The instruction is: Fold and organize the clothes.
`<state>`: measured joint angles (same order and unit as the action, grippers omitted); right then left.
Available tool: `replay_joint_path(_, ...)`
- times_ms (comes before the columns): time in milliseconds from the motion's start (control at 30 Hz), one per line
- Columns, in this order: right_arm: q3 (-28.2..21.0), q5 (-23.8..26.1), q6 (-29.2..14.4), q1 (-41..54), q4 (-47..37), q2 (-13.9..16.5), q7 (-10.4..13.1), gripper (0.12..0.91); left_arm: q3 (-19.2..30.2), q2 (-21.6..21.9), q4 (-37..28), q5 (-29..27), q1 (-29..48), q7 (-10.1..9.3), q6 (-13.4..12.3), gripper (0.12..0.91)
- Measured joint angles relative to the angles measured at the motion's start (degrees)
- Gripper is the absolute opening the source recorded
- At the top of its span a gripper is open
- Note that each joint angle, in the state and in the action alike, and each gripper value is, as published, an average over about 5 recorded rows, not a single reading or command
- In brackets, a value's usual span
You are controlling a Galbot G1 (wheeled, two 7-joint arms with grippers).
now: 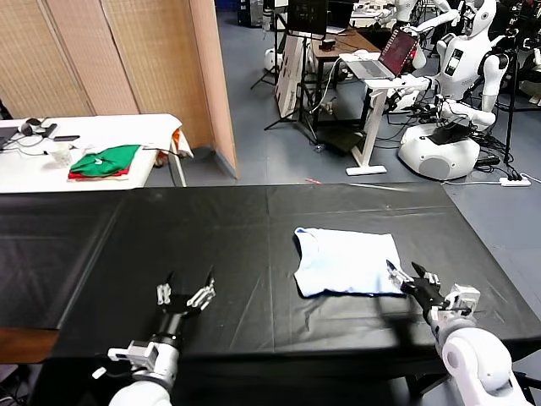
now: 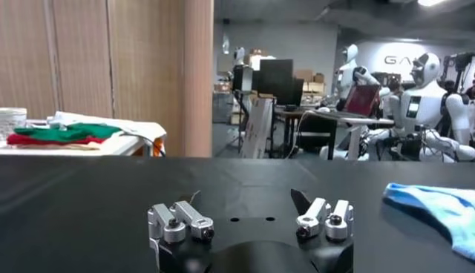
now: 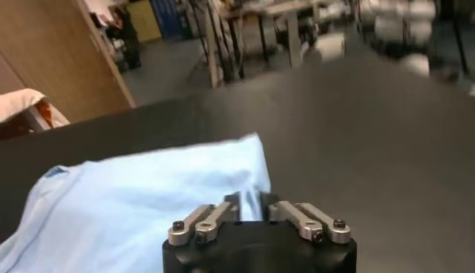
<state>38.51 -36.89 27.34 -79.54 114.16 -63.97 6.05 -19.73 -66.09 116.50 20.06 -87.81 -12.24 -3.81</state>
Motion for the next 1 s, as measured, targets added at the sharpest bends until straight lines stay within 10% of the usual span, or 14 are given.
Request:
replay_joint_path(433, -1.9, 13.3, -13.8, -17.3, 13.3, -1.1, 2.6, 0.907, 0.0, 5.1, 6.0, 4.4, -3.9, -7.18, 7.0, 0.907)
replay_joint_path(700, -3.8, 20.8, -22.8, -32.1, 19.8, -3.5, 9.2, 0.907, -2.1, 8.7, 8.8, 9.1, -8.1, -10.79, 8.8, 0.907)
replay_joint_path(1000, -5.8, 23.6, -23.4, -42.1, 24.3, -4.3, 12.6, 0.907, -4.3, 11.0, 12.2, 13.0, -14.9, -9.95, 11.1, 0.907)
